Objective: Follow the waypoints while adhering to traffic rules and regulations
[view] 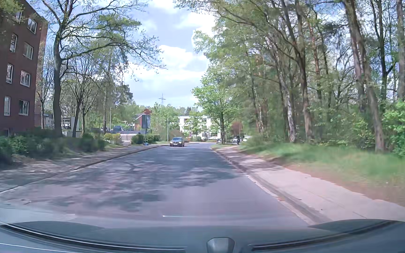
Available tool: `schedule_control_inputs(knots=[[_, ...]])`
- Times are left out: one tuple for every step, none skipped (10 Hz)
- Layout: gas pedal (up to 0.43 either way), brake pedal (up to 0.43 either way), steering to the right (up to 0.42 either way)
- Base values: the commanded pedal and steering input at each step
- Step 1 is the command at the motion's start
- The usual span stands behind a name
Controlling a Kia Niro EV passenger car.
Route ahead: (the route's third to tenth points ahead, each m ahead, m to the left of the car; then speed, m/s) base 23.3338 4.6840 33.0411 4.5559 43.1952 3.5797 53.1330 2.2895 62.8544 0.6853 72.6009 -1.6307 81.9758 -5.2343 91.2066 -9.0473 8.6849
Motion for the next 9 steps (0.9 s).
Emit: schedule_control_inputs(knots=[[0.138,0.0,-0.002],[0.138,0.0,-0.003],[0.138,0.0,-0.004],[0.138,0.0,-0.004],[0.138,0.0,-0.004],[0.13,0.0,-0.004],[0.118,0.0,-0.004],[0.098,0.0,-0.004],[0.087,0.0,-0.005]])
